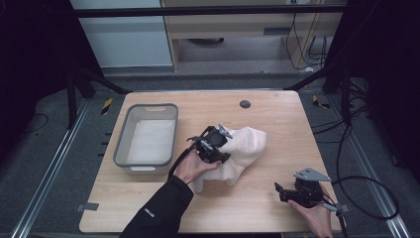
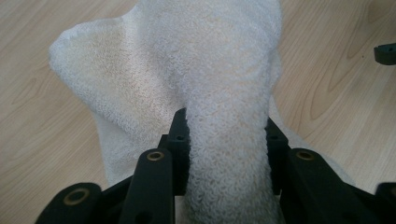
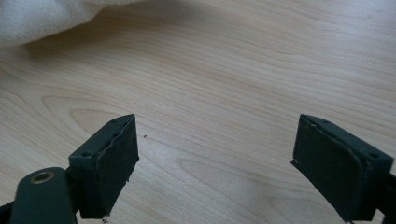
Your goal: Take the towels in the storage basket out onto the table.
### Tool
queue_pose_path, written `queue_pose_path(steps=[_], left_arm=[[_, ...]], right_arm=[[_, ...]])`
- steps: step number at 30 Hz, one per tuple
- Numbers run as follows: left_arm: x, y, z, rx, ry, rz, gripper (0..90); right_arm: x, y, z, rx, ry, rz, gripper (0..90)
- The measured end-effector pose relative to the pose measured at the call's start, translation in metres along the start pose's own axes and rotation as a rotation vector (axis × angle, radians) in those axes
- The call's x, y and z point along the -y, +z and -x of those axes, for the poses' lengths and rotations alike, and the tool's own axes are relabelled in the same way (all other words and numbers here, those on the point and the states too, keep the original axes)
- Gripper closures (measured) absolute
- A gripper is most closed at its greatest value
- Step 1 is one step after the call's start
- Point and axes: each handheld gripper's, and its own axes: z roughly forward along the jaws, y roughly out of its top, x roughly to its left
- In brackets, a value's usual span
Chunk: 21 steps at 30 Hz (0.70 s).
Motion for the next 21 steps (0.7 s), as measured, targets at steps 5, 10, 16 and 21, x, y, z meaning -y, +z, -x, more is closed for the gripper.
queue_pose_path(steps=[5,10,16,21], left_arm=[[0.002,0.010,0.001,0.007,-0.001,-0.011,64.6],[0.005,0.019,0.003,0.011,0.003,-0.027,63.8],[0.007,0.024,0.004,0.023,-0.007,-0.022,62.3],[0.009,0.027,0.005,0.019,0.004,-0.021,58.0]], right_arm=[[0.000,0.000,-0.001,-0.005,0.006,-0.005,14.1],[0.000,0.000,-0.001,-0.004,0.006,-0.004,14.1],[0.000,0.000,0.000,-0.001,0.001,-0.002,14.1],[0.000,0.000,0.000,-0.002,0.001,-0.002,14.1]])
